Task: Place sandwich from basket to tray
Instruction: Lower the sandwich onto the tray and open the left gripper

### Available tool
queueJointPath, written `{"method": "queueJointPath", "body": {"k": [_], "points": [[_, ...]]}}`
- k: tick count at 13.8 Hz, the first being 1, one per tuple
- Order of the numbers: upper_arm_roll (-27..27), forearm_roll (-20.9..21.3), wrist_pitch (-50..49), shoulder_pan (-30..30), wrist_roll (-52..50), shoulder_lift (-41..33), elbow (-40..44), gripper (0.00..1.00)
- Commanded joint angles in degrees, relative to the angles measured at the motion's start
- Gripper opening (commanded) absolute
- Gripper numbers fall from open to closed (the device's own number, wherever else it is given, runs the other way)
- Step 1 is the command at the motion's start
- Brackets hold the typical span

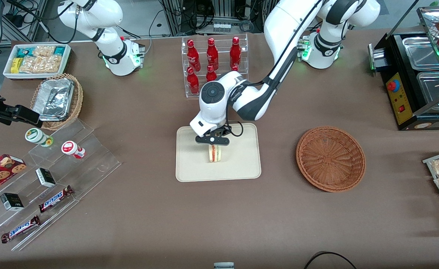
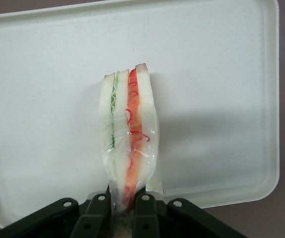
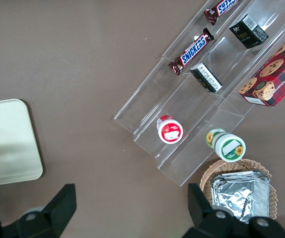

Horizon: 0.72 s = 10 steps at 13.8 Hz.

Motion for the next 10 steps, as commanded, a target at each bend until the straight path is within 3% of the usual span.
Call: {"method": "queueJointPath", "body": {"k": [1, 9, 10], "points": [[0.92, 0.48, 0.81, -0.92, -0.29, 1.52, 1.47, 0.00], [1.09, 2.24, 0.73, -1.44, -0.73, 2.31, 0.77, 0.00], [1.09, 2.07, 0.73, -1.44, -0.90, 2.31, 0.77, 0.07]]}}
